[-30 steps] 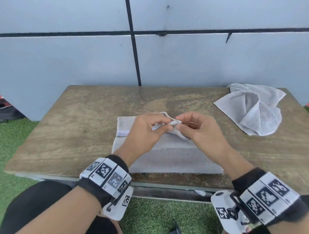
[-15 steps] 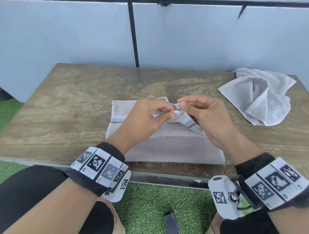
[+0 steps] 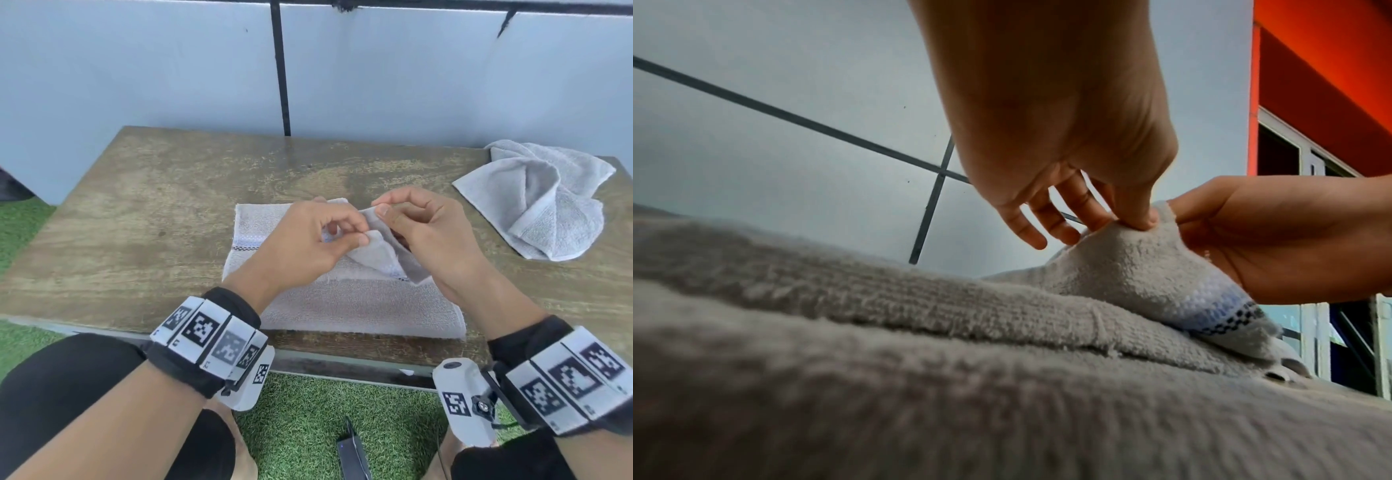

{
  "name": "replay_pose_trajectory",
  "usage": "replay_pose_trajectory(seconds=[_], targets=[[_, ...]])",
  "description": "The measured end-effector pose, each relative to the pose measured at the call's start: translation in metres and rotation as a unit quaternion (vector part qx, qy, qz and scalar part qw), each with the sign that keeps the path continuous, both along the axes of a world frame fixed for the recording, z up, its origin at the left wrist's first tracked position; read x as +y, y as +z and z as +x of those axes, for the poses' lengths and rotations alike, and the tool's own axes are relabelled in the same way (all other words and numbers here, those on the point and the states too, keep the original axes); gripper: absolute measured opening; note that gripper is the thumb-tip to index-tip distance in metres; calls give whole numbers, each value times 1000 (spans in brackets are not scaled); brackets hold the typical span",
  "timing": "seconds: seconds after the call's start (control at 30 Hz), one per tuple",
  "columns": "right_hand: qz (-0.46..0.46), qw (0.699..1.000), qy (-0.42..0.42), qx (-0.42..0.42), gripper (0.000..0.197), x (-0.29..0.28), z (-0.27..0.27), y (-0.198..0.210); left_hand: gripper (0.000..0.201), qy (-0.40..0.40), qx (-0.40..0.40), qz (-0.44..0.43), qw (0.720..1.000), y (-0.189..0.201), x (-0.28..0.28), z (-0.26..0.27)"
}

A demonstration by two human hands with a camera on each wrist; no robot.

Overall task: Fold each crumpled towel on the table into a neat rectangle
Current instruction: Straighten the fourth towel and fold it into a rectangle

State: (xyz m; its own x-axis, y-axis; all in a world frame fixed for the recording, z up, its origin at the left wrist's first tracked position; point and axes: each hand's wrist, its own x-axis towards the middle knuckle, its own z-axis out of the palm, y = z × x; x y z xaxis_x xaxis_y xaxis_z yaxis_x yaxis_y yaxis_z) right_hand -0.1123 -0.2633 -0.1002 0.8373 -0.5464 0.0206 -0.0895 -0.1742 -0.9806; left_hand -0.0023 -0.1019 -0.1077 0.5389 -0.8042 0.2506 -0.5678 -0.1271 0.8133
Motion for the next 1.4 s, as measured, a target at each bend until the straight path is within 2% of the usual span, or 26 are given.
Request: replay_pose_trajectory(seconds=[0.13, 0.37, 0.77, 1.0, 1.3, 1.4], targets=[[21, 999, 19, -15, 5, 3, -2, 3, 4, 66, 1, -33, 997, -1, -3, 4], [31, 999, 41, -15, 10, 1, -2, 1, 9, 94, 0, -42, 995, -2, -5, 5], [46, 999, 27, 1, 10, 1, -2, 0, 7, 82, -11, -36, 996, -5, -7, 5], [41, 997, 68, -24, 22, 3, -5, 3, 10, 74, -42, -56, 995, -3, -10, 5], [-42, 995, 78, -57, 4, 3, -7, 2, 14, 7, 44, -45, 998, -4, -7, -1], [-52, 992, 76, -85, 6, 3, -13, 6, 11, 15, 57, -32, 998, -2, -1, -3]])
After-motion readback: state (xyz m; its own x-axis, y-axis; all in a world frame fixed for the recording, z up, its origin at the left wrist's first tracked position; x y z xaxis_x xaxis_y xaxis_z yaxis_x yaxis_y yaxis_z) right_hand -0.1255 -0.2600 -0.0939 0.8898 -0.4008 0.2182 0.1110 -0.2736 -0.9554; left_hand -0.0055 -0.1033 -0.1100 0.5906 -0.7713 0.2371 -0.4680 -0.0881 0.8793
